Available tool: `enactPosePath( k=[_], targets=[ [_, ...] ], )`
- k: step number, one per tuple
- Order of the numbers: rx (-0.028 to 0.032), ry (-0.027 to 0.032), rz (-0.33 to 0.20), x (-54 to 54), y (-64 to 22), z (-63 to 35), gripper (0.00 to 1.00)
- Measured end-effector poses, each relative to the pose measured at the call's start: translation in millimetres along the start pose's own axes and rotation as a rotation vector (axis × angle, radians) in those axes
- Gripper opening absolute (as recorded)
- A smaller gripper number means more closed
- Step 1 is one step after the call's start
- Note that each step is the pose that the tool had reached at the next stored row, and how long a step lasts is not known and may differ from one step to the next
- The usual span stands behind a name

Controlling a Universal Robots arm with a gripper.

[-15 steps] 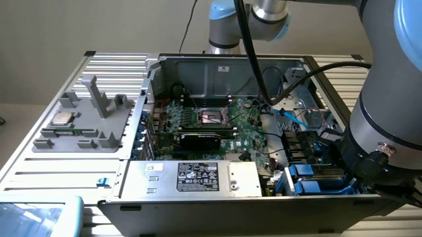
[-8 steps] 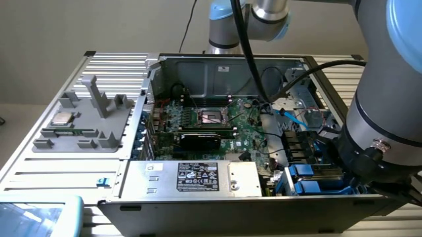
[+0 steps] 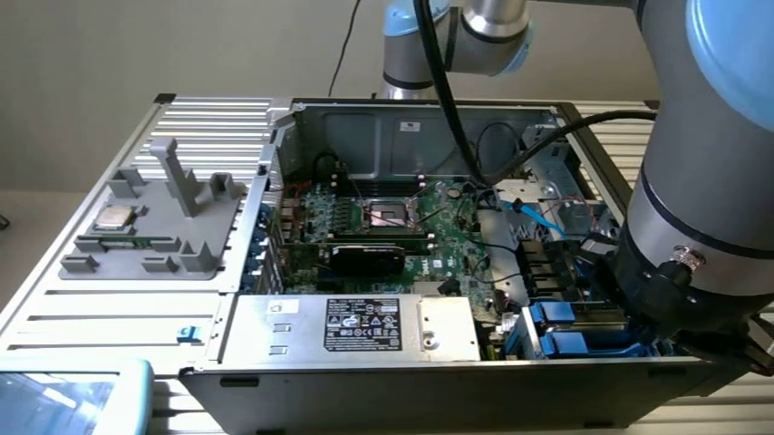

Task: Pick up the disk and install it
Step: 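Insert the first disk wire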

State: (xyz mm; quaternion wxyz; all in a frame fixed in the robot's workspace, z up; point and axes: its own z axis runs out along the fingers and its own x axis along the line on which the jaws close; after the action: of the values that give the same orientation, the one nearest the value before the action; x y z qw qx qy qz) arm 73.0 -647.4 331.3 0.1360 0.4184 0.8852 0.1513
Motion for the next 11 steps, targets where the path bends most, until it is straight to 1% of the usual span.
enactPosePath(
  k=[1,2,3,4,6,11],
  targets=[
    [0.0112,-0.0123,-0.006,0.2,0.1,0.0,0.16],
    [0.0192,-0.0207,-0.011,0.4,0.3,0.1,0.16],
    [0.024,-0.0249,-0.013,0.8,0.6,0.1,0.16],
    [0.0252,-0.0262,-0.014,1.1,0.8,0.2,0.16],
    [0.0253,-0.0264,-0.014,1.5,1.1,0.2,0.16],
    [0.0257,-0.0276,-0.011,6.7,5.0,1.3,0.16]
  ],
)
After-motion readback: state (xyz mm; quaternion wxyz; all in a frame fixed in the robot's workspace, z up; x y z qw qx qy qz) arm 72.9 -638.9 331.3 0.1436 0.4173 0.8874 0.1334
